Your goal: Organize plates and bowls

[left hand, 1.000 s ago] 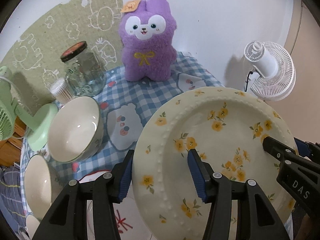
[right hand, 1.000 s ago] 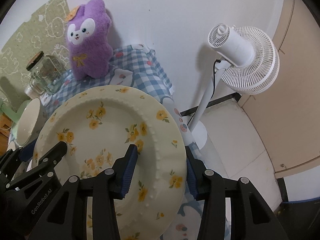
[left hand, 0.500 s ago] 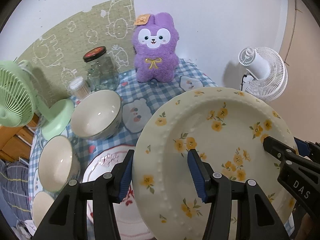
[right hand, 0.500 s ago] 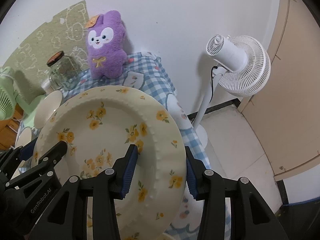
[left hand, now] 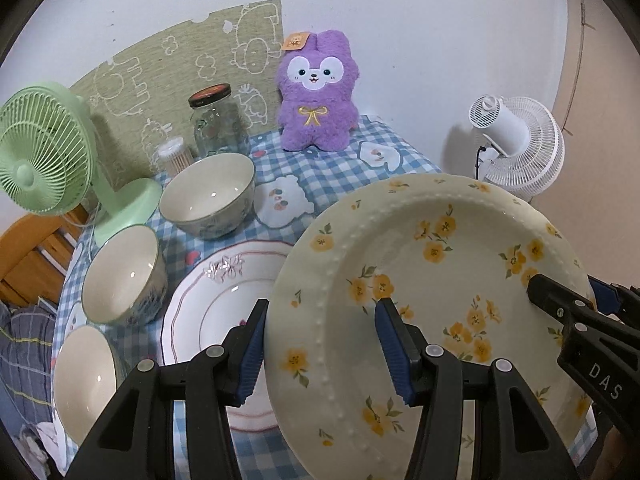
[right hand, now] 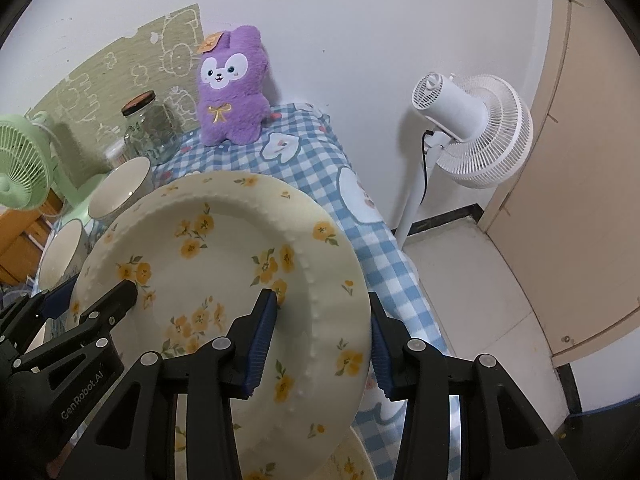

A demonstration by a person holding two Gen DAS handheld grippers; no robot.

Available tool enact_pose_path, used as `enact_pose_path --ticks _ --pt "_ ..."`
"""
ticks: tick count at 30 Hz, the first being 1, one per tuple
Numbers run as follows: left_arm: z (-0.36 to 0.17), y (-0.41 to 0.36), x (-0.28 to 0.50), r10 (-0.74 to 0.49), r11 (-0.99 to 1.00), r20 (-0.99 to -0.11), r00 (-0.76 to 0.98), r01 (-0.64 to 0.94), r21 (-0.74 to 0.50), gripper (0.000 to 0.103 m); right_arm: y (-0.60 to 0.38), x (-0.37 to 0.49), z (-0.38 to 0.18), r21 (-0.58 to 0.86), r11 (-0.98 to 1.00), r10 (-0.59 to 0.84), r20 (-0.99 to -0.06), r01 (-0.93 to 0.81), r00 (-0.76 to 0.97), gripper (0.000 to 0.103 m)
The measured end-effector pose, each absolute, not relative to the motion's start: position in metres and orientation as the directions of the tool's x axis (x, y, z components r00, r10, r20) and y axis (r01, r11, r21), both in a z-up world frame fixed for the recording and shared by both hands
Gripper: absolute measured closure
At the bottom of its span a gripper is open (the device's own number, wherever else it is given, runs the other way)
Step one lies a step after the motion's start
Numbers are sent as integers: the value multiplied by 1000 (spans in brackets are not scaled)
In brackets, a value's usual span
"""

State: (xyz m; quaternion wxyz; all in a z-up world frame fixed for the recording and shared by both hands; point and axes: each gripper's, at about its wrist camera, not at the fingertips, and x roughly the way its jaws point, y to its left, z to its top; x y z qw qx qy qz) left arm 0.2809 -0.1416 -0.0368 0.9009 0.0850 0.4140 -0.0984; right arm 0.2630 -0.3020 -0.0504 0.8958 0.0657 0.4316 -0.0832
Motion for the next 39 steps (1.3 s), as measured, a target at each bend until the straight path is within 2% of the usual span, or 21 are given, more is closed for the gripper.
enact_pose_path --ticks 21,39 --pt "-56 -125 210 -124 969 -718 684 239 60 49 -290 191 -68 36 983 -94 -750 182 655 57" --pt "-80 -119 170 -128 969 -733 668 241 51 49 -284 149 -90 37 982 -93 -764 187 638 57"
